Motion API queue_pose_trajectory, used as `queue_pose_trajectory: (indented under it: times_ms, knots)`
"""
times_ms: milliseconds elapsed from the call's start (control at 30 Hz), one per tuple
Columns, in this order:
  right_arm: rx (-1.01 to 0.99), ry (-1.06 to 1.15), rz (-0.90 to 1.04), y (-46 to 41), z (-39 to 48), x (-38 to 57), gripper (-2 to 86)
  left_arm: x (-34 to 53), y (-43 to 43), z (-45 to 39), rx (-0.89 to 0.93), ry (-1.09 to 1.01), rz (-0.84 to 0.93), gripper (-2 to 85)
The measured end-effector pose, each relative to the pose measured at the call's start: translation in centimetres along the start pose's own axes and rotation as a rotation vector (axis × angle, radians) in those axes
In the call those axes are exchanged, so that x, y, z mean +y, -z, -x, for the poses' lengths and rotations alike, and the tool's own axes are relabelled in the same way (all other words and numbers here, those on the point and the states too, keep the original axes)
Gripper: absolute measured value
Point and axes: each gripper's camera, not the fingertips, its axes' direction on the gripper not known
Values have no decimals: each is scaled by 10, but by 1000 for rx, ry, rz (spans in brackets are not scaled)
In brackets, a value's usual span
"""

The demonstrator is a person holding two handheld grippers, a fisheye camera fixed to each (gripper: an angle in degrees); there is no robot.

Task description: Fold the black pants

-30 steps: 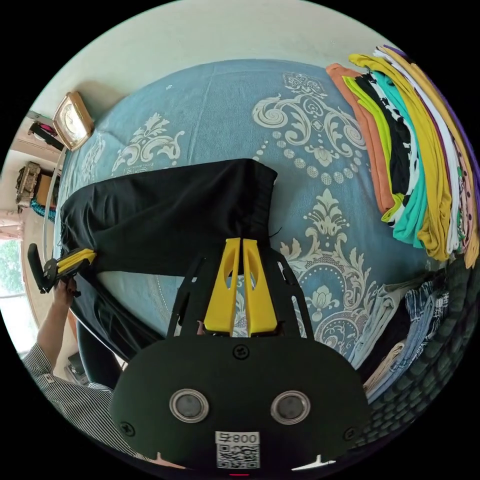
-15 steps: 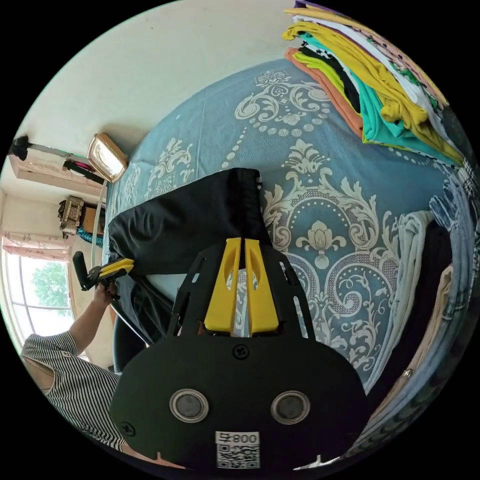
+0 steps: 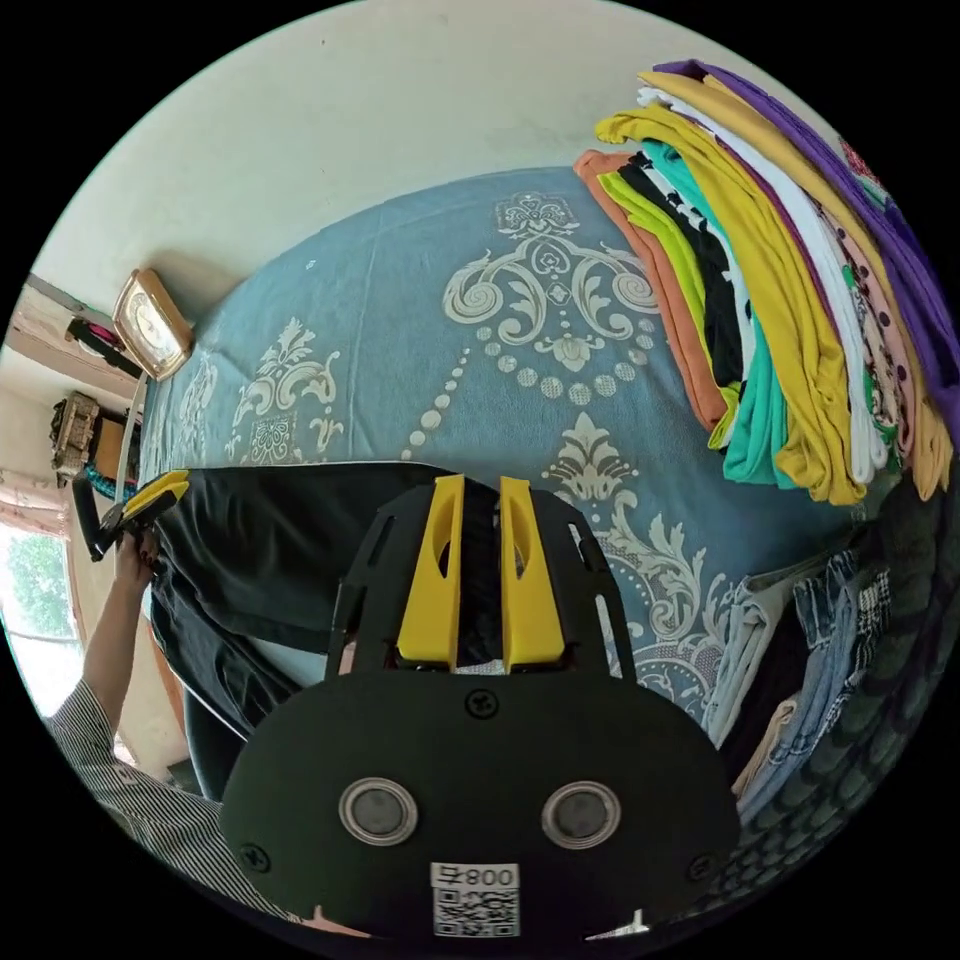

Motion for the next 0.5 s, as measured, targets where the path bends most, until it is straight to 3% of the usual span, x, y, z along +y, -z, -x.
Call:
queue_pose_trajectory:
  times_ms: [133,367,500]
  knots:
    - [-61,-23,4,-6,8,-2,70,-17,-17,3,4,-43,88,40]
    - [-107,61,-105,27,33,-1,41,-25,32,2,-40,-40,-129,18]
    - [-72,46,-80,24,46,-8,47,-27,17,6,-100,-27,-45,28]
